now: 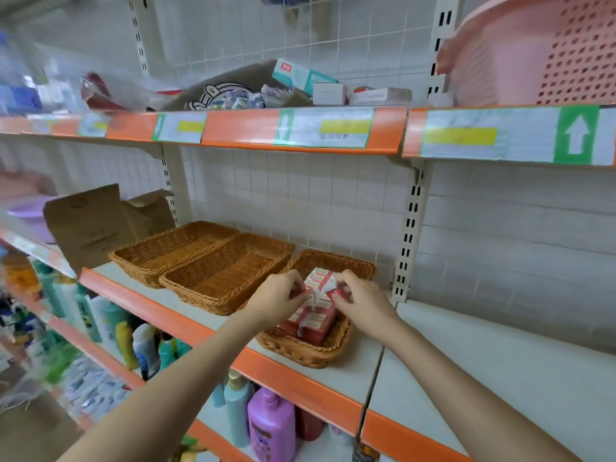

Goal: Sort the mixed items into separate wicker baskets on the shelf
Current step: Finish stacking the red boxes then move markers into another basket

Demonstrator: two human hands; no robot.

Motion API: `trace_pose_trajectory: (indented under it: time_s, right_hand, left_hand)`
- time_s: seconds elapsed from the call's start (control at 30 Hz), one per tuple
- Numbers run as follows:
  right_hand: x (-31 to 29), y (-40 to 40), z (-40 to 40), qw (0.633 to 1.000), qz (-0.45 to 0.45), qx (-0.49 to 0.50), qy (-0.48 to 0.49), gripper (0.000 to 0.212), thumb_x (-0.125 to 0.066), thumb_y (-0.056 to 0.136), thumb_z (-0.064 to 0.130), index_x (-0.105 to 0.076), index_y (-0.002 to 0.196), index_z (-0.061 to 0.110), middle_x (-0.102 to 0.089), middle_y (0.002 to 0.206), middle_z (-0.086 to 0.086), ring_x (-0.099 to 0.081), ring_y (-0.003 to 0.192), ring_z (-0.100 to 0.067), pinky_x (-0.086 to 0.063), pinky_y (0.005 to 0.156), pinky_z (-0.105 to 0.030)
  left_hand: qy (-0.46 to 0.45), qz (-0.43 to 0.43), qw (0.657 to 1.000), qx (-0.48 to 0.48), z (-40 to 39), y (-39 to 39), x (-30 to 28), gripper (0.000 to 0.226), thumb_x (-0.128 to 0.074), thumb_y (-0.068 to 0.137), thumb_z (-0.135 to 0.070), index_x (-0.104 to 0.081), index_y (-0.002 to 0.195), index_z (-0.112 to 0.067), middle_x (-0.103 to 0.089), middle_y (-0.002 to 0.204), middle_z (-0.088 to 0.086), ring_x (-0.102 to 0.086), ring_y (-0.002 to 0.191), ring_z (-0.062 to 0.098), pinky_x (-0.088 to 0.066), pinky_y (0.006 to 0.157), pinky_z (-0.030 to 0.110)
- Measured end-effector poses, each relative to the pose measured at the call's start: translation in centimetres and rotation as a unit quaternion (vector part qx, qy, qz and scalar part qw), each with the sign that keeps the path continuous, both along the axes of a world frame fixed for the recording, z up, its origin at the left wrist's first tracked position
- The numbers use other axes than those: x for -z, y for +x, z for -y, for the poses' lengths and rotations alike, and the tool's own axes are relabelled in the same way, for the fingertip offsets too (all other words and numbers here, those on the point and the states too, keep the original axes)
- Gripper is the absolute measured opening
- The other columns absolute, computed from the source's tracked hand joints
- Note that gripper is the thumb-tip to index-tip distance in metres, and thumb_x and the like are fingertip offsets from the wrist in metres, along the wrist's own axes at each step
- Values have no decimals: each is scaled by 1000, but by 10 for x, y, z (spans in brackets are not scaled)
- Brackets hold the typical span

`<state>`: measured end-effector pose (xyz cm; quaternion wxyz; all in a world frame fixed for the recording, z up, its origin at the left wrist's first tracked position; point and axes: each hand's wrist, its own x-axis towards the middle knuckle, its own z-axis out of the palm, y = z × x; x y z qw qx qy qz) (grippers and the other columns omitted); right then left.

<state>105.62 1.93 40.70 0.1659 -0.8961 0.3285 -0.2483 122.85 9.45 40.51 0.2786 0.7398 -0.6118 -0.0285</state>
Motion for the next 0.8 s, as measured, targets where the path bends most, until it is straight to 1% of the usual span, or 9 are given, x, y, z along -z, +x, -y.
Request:
trace_pose_trajectory:
  time_s: [0.07, 0.17, 0.23, 0.4, 0.47, 0.53, 0.63, 0.73, 0.8]
  right_hand:
    - [4, 9, 5, 1000, -15, -1, 11, 14, -52, 96, 28, -49, 108, 21, -65, 105, 0, -61, 90, -18, -37, 62, -27]
    - [11, 18, 11, 999, -40, 0, 32, 11, -53, 95, 27, -44, 102, 27, -67, 103, 0, -63, 85, -16, -47, 64, -29]
    - [14, 22, 12, 997, -54, 7, 50, 11, -54, 95, 28, -44, 99, 28, -67, 105, 1, -64, 87, -15, -50, 67, -28]
    - [20, 31, 12, 995, -56, 27, 73, 13, -56, 93, 24, -57, 106, 25, -66, 110, 1, -63, 90, -11, -54, 73, -27]
    - [22, 36, 10, 995, -52, 44, 67, 16, -57, 93, 24, -61, 109, 24, -66, 110, 3, -62, 90, -10, -53, 73, -24]
    - [23, 41, 7, 995, -56, 58, 50, 18, -57, 93, 24, -63, 110, 24, -66, 108, 4, -59, 87, -8, -49, 72, -22]
    - [24, 47, -2, 995, -74, 68, 2, 20, -57, 94, 26, -63, 111, 21, -62, 111, 6, -52, 87, -5, -42, 72, -20]
    - [25, 48, -10, 992, -96, 85, -19, 19, -59, 92, 28, -60, 109, 19, -55, 115, 7, -50, 93, -7, -42, 77, -22]
    - [24, 47, -12, 989, -116, 91, -12, 12, -62, 90, 25, -56, 101, 23, -51, 115, 8, -48, 91, -7, -40, 75, -22]
  left_hand:
    - [16, 7, 1000, 0, 4, 9, 3, 13, -62, 92, -29, -59, 97, -18, -68, 91, -1, -63, 80, 14, -56, 73, 37]
    - [31, 9, 999, 7, 11, 20, 8, 12, -62, 91, -32, -58, 96, -20, -68, 92, -3, -63, 81, 13, -55, 73, 35]
    - [42, 7, 999, 15, 14, 27, 9, 12, -61, 92, -32, -59, 97, -21, -67, 93, -3, -63, 82, 12, -55, 73, 32]
    - [56, -1, 996, 65, 21, 41, 14, 11, -61, 92, -26, -61, 98, -16, -64, 89, -5, -61, 81, 11, -49, 67, 22]
    - [50, -6, 995, 89, 22, 46, 17, 9, -61, 92, -23, -61, 98, -16, -65, 89, -6, -61, 80, 11, -50, 68, 23]
    - [44, -5, 992, 116, 24, 49, 20, 7, -61, 92, -21, -60, 97, -16, -65, 94, -4, -62, 85, 12, -52, 74, 27]
    - [27, 38, 987, 152, 26, 54, 23, 5, -62, 91, -20, -60, 95, -17, -60, 99, -1, -58, 92, 15, -47, 80, 26]
    - [21, 78, 982, 168, 27, 56, 23, 16, -60, 90, -20, -59, 105, -15, -54, 105, 1, -54, 98, 17, -45, 85, 28]
    - [25, 97, 980, 173, 28, 57, 26, 22, -63, 87, -21, -58, 108, -15, -52, 107, 0, -53, 100, 17, -46, 87, 29]
